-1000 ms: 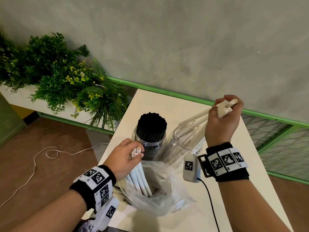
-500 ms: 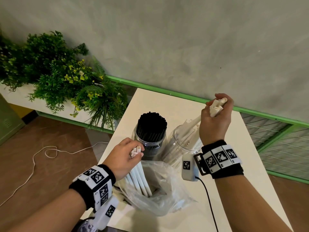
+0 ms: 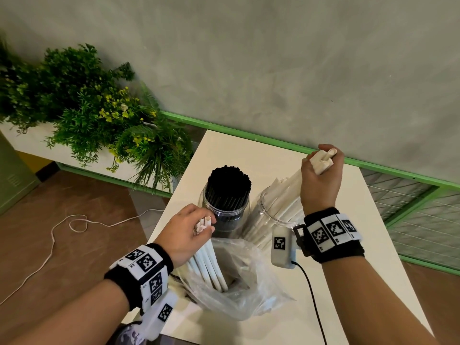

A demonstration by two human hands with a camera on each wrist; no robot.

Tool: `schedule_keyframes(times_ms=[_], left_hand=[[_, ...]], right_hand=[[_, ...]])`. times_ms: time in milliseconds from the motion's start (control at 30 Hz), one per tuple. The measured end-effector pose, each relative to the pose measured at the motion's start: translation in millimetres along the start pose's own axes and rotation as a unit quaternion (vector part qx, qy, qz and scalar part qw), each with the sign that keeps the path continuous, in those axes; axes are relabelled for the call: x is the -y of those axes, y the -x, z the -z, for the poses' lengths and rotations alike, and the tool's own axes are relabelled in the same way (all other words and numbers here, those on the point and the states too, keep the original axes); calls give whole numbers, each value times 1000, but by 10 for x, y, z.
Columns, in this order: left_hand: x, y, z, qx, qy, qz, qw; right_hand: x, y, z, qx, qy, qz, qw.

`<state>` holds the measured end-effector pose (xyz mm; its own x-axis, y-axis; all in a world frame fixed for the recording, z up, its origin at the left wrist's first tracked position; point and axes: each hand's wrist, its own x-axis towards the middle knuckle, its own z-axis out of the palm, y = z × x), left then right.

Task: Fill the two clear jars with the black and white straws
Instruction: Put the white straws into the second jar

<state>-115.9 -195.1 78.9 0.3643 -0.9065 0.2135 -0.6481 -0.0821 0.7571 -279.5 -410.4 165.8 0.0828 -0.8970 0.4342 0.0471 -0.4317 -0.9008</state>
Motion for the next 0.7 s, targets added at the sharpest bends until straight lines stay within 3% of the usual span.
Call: schedule_keyframes(times_ms=[467, 700], left_hand=[[-30, -5, -4, 6, -11, 3, 1000], [-45, 2, -3, 8, -17, 13, 1000]], right_hand=[[-496, 134, 45, 38, 73, -70, 994], [-615, 97, 82, -33, 101, -61, 992]])
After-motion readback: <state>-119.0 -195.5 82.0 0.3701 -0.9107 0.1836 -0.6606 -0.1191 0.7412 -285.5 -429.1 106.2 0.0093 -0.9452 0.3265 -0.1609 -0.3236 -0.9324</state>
